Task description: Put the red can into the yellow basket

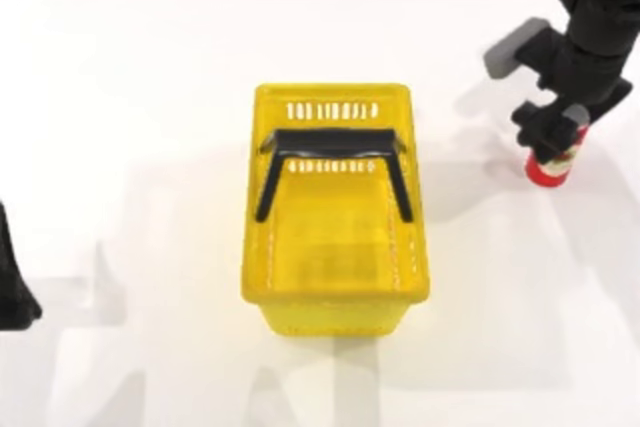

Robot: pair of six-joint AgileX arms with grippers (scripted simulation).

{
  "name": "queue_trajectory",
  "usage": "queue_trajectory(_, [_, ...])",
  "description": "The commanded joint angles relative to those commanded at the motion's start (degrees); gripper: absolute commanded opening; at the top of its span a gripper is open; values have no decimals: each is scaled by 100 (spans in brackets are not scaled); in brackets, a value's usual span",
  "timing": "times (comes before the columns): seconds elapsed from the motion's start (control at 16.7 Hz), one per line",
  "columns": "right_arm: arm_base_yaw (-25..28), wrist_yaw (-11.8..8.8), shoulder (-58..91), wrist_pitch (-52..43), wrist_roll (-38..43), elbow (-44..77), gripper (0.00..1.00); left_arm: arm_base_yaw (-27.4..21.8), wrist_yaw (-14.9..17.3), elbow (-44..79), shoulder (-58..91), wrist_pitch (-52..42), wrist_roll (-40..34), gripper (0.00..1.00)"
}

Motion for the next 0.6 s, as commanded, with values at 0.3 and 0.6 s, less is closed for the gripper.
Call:
queue_trajectory(0.3, [0,0,0,0,0,0,0,0,0,0,0,0,0,100])
queue_trajectory(0.6, [-15,0,-8,-2,7,2,0,0,0,0,0,0,0,100])
